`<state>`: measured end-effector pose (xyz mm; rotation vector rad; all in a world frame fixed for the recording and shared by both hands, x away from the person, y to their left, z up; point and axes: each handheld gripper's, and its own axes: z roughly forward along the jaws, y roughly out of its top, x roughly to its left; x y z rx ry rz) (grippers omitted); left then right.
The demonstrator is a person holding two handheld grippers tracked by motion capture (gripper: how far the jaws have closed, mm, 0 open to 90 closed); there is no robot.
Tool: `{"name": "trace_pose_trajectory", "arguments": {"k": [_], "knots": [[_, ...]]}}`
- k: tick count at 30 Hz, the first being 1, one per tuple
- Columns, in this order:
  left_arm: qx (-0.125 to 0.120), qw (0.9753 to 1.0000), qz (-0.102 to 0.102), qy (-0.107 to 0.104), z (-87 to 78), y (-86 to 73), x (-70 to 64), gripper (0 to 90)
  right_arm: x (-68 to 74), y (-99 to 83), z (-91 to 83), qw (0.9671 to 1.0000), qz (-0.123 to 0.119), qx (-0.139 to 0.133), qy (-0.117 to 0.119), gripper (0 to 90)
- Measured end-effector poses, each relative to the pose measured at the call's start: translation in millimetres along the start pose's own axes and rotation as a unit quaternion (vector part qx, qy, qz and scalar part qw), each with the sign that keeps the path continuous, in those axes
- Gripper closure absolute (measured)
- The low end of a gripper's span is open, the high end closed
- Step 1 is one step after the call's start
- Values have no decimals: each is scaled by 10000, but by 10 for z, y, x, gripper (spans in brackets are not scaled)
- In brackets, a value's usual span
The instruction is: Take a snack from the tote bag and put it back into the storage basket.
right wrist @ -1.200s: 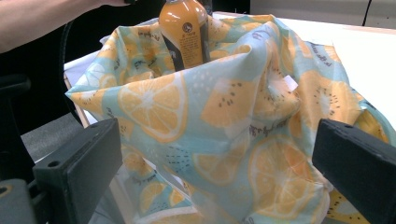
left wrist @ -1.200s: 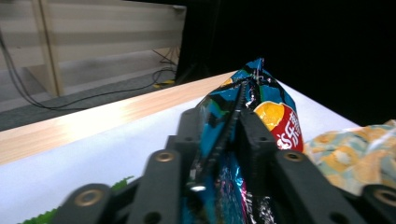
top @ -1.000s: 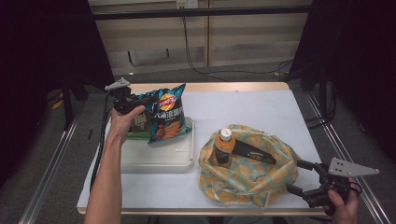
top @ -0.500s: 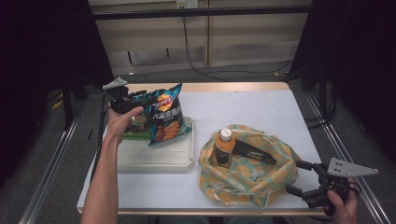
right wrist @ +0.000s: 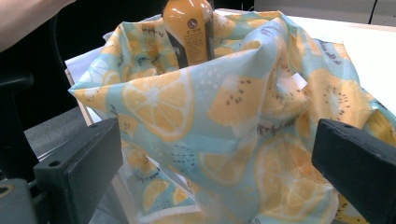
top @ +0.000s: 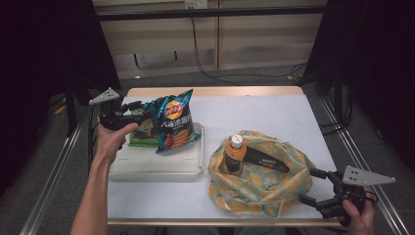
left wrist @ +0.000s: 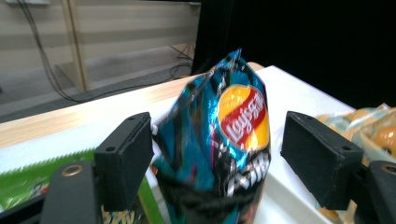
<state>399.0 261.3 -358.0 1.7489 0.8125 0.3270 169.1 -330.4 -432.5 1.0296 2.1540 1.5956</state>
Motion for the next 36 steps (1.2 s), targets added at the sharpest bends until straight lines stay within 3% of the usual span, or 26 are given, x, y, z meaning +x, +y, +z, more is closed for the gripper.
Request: {"name": "trace_pose_trajectory", "arguments": {"k": [5,8,10,12,16,19,22,24,29,32,34,36], "knots": [[-17,9999,-61,86,-85,-141,-20,248,0,-3,6,10000,19,30,-3,13],[108,9999,-37,92,-106,-198,0,273,8,3,17,10000,-4,23,13,12],[162,9998,-20,-84,-95,-257,-10,346,5,4,20,10000,-10,30,25,13],[327,9991,58,-246,-77,-324,-31,478,-2,1,20,10000,9,25,-6,12],[437,9972,-50,-600,-52,-492,-43,726,2,1,14,10000,17,34,1,12],[714,9950,4,-692,-15,-600,-64,900,2,-1,13,10000,19,39,0,12],[874,9934,8,-748,50,-718,-83,900,-1,2,18,10000,14,23,-12,12],[1176,9907,91,-681,132,-763,-101,900,-1,2,24,10000,5,41,-9,12],[1461,9871,179,-637,278,-807,-124,900,-1,2,27,10000,21,61,3,12],[1700,9834,234,-589,365,-827,-125,900,-5,-1,22,10000,29,35,2,12],[1724,9831,163,-585,417,-841,-100,900,-4,-2,20,10000,24,37,-4,12],[1823,9821,176,-440,466,-855,-90,900,-4,-2,20,10000,29,35,-2,13]]}}
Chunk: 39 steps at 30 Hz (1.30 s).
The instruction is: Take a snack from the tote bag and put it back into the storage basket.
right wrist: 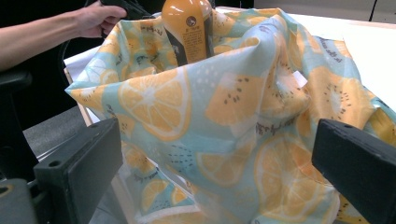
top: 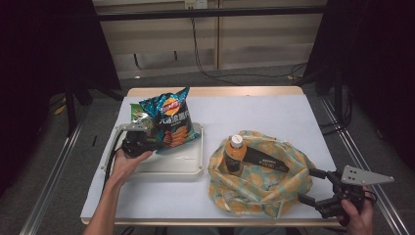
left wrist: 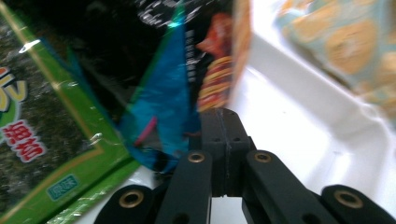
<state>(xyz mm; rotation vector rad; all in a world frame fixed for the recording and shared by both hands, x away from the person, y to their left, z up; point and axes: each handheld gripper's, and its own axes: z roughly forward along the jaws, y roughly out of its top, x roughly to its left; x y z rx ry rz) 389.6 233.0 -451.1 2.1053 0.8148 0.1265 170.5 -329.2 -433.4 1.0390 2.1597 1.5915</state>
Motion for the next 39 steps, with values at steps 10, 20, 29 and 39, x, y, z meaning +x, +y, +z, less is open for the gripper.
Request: {"name": "trace_pose_trajectory", "arguments": {"k": [10,20,29,39], "knots": [[161,9991,-278,259,11,12,93,900,-7,-1,-2,10000,-3,7,9,12],[121,9984,-420,365,39,67,177,900,-8,2,10,10000,6,17,15,12],[29,9980,-491,406,57,99,227,900,-14,-1,3,10000,6,12,9,12],[-80,9973,-538,488,53,89,221,893,-7,1,3,10000,-9,14,11,12]]}}
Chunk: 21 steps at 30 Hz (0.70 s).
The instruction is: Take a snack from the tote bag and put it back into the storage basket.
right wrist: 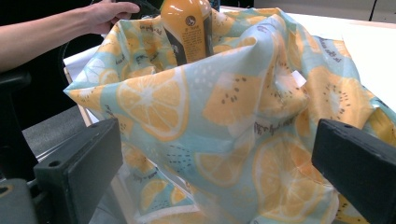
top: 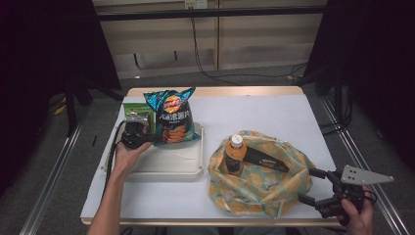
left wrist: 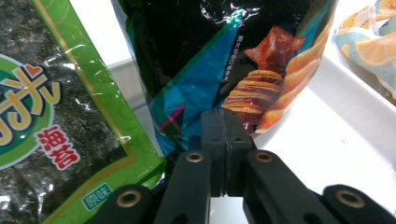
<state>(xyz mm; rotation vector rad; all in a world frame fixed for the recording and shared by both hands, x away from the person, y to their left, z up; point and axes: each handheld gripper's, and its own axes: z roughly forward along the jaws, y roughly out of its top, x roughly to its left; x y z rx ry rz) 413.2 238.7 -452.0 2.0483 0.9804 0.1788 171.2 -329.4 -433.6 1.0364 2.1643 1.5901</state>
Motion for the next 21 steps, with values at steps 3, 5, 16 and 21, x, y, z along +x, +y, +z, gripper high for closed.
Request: {"name": "trace_pose_trajectory", "arguments": {"k": [3,5,16,21], "knots": [[6,10000,37,-87,-23,-11,-9,861,1,2,-4,10000,-7,-4,-13,12],[-60,9999,21,-85,-56,-21,-21,847,1,1,-10,10000,12,-9,-18,13],[-358,9985,211,-353,-273,-54,-238,775,8,23,-26,9999,6,-89,-53,25],[-598,9960,345,-565,-362,-47,-426,734,17,49,-35,9998,62,-123,-133,60]]}}
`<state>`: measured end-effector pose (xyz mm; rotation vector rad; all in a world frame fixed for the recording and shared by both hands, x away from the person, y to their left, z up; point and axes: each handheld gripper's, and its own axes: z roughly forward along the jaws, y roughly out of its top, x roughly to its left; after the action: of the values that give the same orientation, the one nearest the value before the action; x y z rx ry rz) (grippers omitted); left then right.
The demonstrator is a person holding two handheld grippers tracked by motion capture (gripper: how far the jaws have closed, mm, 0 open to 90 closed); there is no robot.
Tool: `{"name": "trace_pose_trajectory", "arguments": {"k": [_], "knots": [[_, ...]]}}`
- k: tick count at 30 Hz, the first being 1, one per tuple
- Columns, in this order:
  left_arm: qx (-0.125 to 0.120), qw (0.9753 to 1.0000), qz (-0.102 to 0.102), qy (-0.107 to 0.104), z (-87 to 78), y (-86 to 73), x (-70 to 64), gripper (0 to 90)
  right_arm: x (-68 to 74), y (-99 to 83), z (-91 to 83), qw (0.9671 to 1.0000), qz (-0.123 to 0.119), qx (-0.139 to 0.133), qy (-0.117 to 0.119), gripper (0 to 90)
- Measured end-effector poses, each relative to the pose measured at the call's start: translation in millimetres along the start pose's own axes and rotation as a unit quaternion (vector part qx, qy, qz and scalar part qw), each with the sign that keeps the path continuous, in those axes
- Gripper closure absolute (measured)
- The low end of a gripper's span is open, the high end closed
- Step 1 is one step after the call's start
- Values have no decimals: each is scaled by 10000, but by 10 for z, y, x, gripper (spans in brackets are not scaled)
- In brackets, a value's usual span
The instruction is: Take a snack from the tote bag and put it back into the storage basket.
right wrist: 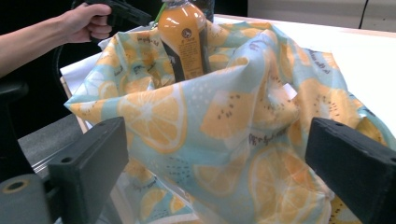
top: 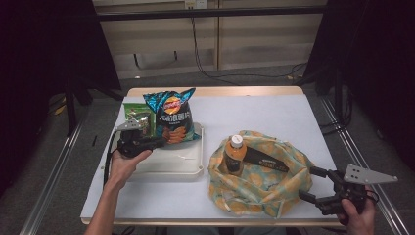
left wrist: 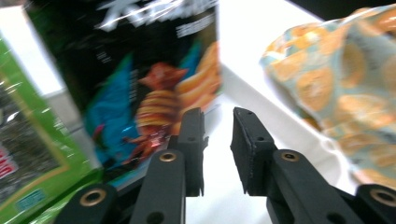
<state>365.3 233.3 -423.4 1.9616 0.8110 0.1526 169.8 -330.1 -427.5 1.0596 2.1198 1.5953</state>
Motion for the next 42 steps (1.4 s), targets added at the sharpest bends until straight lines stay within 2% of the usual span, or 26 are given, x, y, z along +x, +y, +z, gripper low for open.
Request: {"name": "trace_pose_trajectory", "arguments": {"k": [3,5,7,9,13,17,20,26,33,36,41,42], "knots": [[-111,9998,52,-153,-21,7,-115,697,9,18,-5,10000,-4,-8,-50,86],[-152,9994,176,-245,-36,13,-214,687,12,25,-5,10000,-8,-34,-77,96],[-252,9988,188,-381,-41,12,-292,668,14,27,-3,9999,-12,-26,-107,116],[-236,9984,323,-389,-36,20,-386,653,17,26,-1,9999,-22,-4,-125,124],[-212,9968,416,-647,8,2,-530,595,27,18,-3,9999,-11,-23,-122,122],[-152,9964,521,-656,44,-17,-636,577,45,-12,-19,10000,-45,20,-87,107],[-206,9957,576,-702,57,-5,-718,582,41,-20,-10,9999,-73,32,-64,97],[-475,9917,705,-967,94,66,-910,622,48,-25,13,9999,-71,80,-19,78],[-496,9885,932,-1078,199,178,-1077,604,42,-34,25,9999,-90,87,20,72],[-520,9867,1021,-1153,249,242,-1141,600,39,-36,27,9999,-73,99,26,71],[-551,9822,1231,-1309,350,355,-1248,578,35,-35,35,9999,-68,110,23,67],[-554,9820,1234,-1322,369,376,-1265,576,36,-35,37,9999,-75,111,31,67]]}}
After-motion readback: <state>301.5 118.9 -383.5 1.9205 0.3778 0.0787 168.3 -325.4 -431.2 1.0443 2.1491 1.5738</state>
